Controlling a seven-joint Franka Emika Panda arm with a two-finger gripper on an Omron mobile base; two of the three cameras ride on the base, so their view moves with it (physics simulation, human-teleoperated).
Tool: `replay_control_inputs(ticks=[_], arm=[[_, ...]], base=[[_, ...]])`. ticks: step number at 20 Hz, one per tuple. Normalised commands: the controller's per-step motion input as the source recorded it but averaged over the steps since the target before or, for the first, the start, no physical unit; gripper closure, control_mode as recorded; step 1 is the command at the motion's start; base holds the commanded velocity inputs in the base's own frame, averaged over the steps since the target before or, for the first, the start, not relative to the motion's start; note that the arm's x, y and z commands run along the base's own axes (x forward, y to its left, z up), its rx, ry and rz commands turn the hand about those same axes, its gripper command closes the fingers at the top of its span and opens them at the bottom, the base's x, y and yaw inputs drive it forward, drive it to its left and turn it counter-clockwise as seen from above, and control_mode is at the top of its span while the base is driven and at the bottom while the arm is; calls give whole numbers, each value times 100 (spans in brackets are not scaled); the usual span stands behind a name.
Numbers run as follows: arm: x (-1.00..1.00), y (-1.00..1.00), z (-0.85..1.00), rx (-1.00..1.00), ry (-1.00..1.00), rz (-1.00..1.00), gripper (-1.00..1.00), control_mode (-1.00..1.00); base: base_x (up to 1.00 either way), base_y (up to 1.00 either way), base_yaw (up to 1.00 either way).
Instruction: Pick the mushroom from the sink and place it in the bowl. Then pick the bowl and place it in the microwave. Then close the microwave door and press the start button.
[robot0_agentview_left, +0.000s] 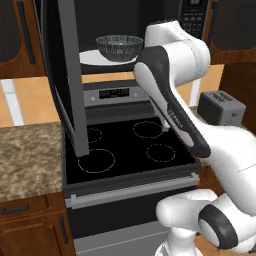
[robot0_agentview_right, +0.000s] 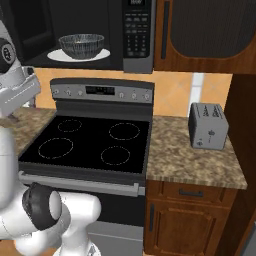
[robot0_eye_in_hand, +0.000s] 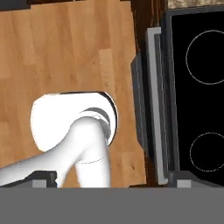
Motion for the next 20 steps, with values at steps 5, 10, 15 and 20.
replay_control_inputs(ticks=[5,10,15,20], arm=[[-100,11,-64,1,-41,22,-100,-100],[-99,67,0,-16,-66,26,-100,-100],[-47,100,0,-20,-53,17,-100,-100],[11,100,0,-12,-35,2,-100,-100]], base=[[0,0,0],[0,0,0],[0,0,0],[0,0,0]])
